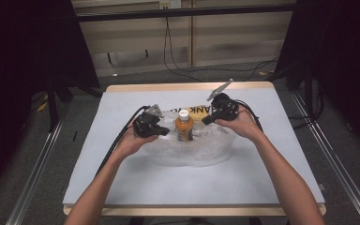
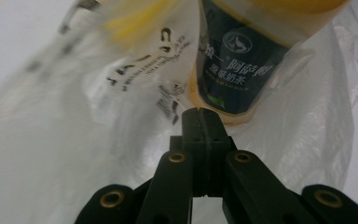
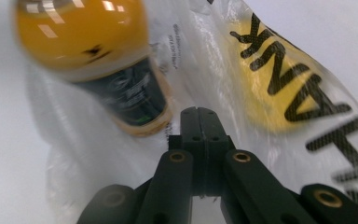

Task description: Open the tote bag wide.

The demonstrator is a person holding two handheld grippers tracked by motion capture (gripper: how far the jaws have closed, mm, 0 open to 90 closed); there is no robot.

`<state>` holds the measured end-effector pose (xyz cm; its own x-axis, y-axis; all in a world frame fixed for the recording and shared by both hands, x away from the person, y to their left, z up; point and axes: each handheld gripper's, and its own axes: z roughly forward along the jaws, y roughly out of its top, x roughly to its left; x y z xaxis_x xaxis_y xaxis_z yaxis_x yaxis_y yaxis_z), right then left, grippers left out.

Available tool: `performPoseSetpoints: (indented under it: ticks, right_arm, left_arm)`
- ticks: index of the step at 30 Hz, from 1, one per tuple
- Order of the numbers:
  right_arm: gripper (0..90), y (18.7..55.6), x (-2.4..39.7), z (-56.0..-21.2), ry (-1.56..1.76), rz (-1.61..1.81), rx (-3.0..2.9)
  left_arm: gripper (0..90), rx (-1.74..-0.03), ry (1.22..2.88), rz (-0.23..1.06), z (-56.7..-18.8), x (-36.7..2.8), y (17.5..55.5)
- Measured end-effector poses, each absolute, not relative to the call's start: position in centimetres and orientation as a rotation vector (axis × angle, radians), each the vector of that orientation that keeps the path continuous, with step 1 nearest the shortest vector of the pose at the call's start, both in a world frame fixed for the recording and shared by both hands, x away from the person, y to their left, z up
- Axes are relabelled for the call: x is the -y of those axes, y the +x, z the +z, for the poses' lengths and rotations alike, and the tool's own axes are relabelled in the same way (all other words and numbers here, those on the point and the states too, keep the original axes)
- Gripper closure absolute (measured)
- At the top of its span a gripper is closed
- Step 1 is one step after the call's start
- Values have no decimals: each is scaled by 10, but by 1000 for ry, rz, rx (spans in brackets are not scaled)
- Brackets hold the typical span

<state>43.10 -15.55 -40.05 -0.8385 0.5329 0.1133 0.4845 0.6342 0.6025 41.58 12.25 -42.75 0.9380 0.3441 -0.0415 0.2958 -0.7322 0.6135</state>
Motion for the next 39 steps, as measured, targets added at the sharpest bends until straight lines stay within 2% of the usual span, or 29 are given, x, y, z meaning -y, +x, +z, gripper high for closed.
performPoseSetpoints:
  ticks: [3,5,7,14,18,32,34,39]
  right_arm:
    - [900,447,136,-409,879,866,-2906]
    - [900,458,125,-418,896,752,-2971]
    - [900,467,118,-425,901,685,-2989]
    - [900,486,101,-446,943,601,-3046]
    - [900,493,96,-457,950,571,-3046]
    - [900,526,80,-455,1025,408,-2919]
    - [900,534,81,-455,1066,376,-2906]
    - [900,550,92,-456,1161,380,-2868]
  left_arm:
    - [900,-417,2511,70,-439,-116,406]
    - [900,-403,2507,96,-443,-116,398]
    - [900,-375,2522,51,-448,-113,389]
    - [900,-231,2588,46,-454,-93,366]
    - [900,-215,2613,53,-459,-81,359]
    - [900,12,2732,31,-452,-69,289]
    - [900,50,2735,-15,-451,-71,282]
    - [900,95,2720,-17,-451,-78,264]
